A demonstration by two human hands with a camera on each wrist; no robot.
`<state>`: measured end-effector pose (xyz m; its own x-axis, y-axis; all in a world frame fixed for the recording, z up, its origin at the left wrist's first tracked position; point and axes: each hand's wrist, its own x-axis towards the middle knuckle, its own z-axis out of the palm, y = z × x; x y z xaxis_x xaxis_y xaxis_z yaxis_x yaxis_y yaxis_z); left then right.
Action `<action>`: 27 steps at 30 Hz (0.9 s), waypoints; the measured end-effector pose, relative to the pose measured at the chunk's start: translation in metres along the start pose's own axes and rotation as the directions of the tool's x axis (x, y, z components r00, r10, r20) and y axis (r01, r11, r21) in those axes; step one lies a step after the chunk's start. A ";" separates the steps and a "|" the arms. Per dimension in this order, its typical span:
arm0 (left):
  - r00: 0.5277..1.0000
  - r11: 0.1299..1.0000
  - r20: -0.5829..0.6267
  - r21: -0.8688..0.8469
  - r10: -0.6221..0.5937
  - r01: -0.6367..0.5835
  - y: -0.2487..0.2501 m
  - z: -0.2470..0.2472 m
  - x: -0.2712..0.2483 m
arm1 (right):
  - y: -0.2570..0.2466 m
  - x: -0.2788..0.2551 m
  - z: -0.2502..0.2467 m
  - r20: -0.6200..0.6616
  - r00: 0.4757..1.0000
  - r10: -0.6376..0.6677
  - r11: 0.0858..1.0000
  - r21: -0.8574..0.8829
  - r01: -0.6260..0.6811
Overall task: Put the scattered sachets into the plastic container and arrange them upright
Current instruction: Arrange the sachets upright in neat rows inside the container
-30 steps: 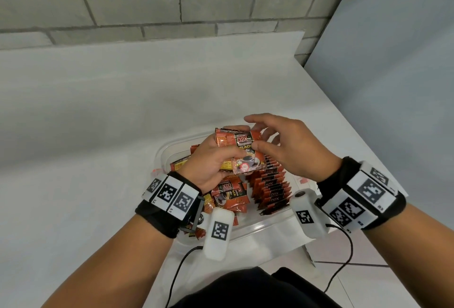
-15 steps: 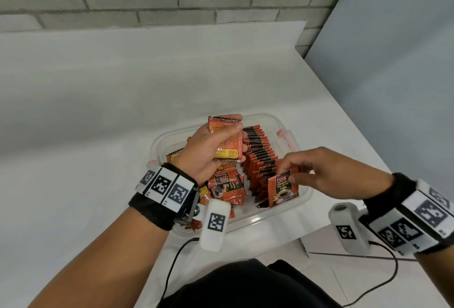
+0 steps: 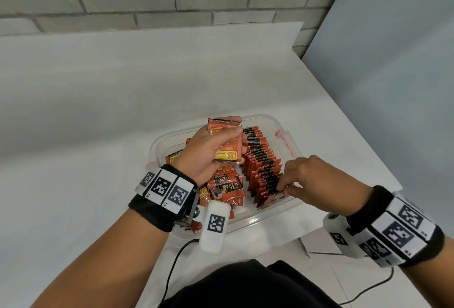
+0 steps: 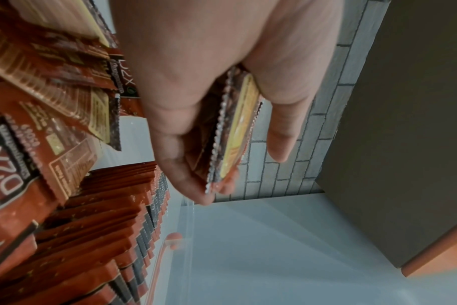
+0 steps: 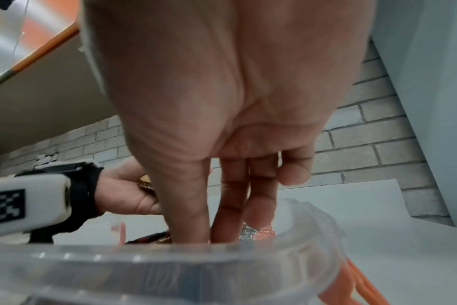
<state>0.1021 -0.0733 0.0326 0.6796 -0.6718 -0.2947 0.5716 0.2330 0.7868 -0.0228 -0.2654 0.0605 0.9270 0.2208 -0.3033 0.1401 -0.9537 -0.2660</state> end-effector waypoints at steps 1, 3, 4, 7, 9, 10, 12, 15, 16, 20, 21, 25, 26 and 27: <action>1.000 1.000 0.000 0.001 -0.001 0.001 0.000 0.000 0.000 | -0.001 0.001 0.000 0.013 1.000 0.015 1.000 -0.017 -0.014; 1.000 1.000 -0.001 0.004 -0.002 0.002 0.000 0.000 0.000 | -0.003 0.003 -0.001 0.039 0.999 0.036 0.999 -0.036 -0.034; 1.000 1.000 -0.002 0.006 -0.003 0.003 0.000 0.000 0.000 | -0.003 0.005 0.000 0.055 0.998 0.038 0.998 -0.051 -0.036; 1.000 1.000 -0.002 0.014 -0.004 0.004 0.000 0.000 0.000 | -0.003 0.009 0.002 0.096 0.995 0.036 0.996 -0.083 -0.028; 1.000 1.000 -0.004 0.012 -0.006 0.006 0.001 0.000 -0.001 | -0.003 0.012 0.003 0.109 0.993 0.044 0.994 -0.106 -0.033; 1.000 1.000 -0.004 0.010 -0.006 0.006 0.001 0.000 -0.001 | -0.003 0.013 0.003 0.116 0.992 0.050 0.992 -0.123 -0.036; 1.000 1.000 -0.002 0.011 -0.005 0.005 0.001 0.001 -0.001 | -0.003 0.014 0.002 0.130 0.990 0.062 0.989 -0.141 -0.043; 1.000 1.000 -0.002 0.015 -0.006 0.006 0.001 0.000 -0.001 | -0.004 0.016 0.001 0.155 0.985 0.075 0.986 -0.160 -0.049; 1.000 1.000 -0.001 0.018 -0.007 0.007 0.001 0.000 -0.001 | -0.005 0.017 0.001 0.164 0.983 0.078 0.985 -0.166 -0.051; 1.000 1.000 0.004 0.024 -0.011 0.011 0.001 0.000 -0.001 | -0.007 0.019 -0.001 0.183 0.979 0.084 0.980 -0.194 -0.048; 1.000 1.000 0.005 0.026 -0.012 0.012 0.001 0.000 -0.001 | -0.008 0.019 -0.001 0.183 0.979 0.086 0.979 -0.195 -0.050; 1.000 1.000 0.010 0.027 -0.016 0.016 0.000 -0.001 0.000 | -0.008 0.019 -0.003 0.187 0.976 0.114 0.983 -0.163 -0.084; 1.000 0.999 0.008 0.027 -0.018 0.018 0.000 -0.001 0.000 | -0.008 0.018 -0.004 0.192 0.974 0.122 0.985 -0.143 -0.095; 1.000 0.999 0.003 0.027 -0.021 0.021 0.001 -0.001 0.000 | -0.007 0.018 -0.006 0.201 0.971 0.127 0.987 -0.126 -0.103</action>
<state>0.1026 -0.0725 0.0327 0.6661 -0.6787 -0.3094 0.5731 0.2002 0.7946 -0.0055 -0.2557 0.0626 0.8484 0.1346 -0.5119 0.0869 -0.9894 -0.1160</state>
